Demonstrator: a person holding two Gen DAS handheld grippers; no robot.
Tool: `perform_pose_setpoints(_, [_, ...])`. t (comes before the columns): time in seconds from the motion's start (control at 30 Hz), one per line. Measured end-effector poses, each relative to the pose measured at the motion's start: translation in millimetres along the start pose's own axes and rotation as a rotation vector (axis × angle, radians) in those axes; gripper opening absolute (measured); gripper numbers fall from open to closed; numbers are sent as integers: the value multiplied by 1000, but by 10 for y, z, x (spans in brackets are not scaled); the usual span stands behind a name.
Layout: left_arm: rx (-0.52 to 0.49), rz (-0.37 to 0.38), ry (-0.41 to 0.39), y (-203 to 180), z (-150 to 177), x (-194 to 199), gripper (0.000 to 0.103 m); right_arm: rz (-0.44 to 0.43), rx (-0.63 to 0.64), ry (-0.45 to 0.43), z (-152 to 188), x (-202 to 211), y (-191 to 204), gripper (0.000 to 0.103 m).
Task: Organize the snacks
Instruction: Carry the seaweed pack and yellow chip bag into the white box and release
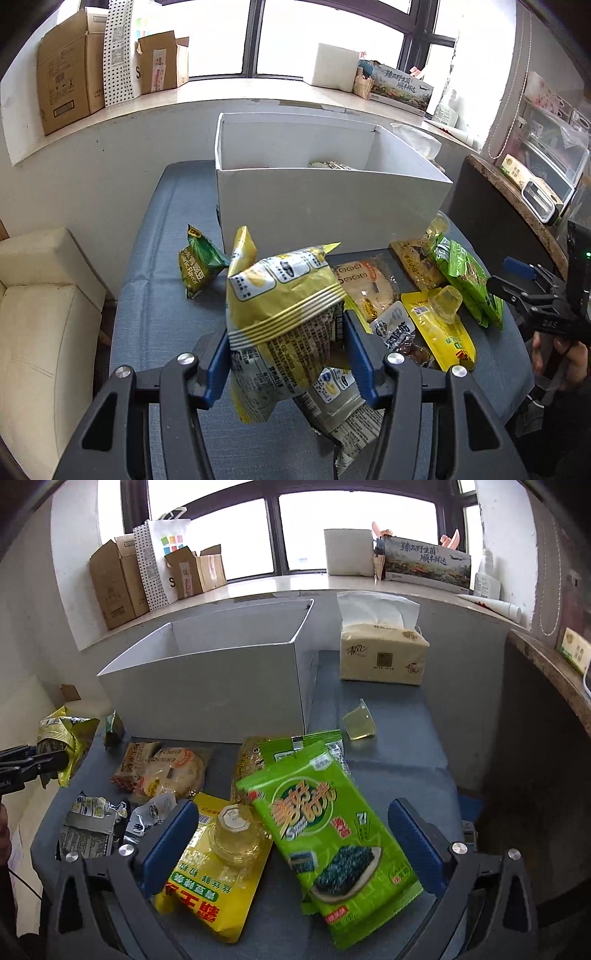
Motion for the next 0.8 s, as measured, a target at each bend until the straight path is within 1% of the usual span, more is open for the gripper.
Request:
perform_pose_setpoints(0.03, [-7, 1, -1, -15, -6, 5, 61, 17, 17, 5, -3, -40, -28, 103])
perform_pose_setpoints(0.1, [-17, 3, -5, -43, -19, 13, 61, 41, 55, 54, 12, -167, -94, 103])
perform_pose_setpoints(0.2, [-29, 8, -6, -85, -21, 15, 61, 21, 91, 133, 53, -319, -212, 103])
perform_pose_setpoints(0.3, [-31, 8, -1, -95, -17, 7, 61, -17, 83, 170, 105, -299, -267, 77])
perform_pose_setpoints(0.33, [-28, 10, -1, -96, -18, 3, 61, -13, 95, 166, 133, -272, -251, 77])
perform_pose_setpoints(0.43, [-27, 13, -1, -101, -35, 7, 61, -48, 110, 153, 182, -118, -183, 74])
perform_pose_setpoints(0.53, [-43, 12, -14, -139, -69, 64, 61, -61, 130, 99, 162, 69, -96, 74])
perform_pose_setpoints(0.63, [-58, 13, -32, -174, -135, 151, 61, -91, 124, 39, 58, 265, 29, 74])
perform_pose_setpoints(0.73, [-69, 13, -51, -182, -253, 252, 61, -113, 127, -15, -114, 427, 200, 74])
perform_pose_setpoints(0.8, [-74, 12, -66, -184, -361, 330, 61, -144, 121, -51, -262, 522, 336, 74])
Point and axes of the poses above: each gripper's, at about its wrist camera, not at the fingertips, and x roughly against the way its jaws point, y to its left, z to its underside, the point moved 3 cm from there along -x, roughly the way its jaws point, and after that the axes turned 15 degrees about -x, right-handed, at the moved point
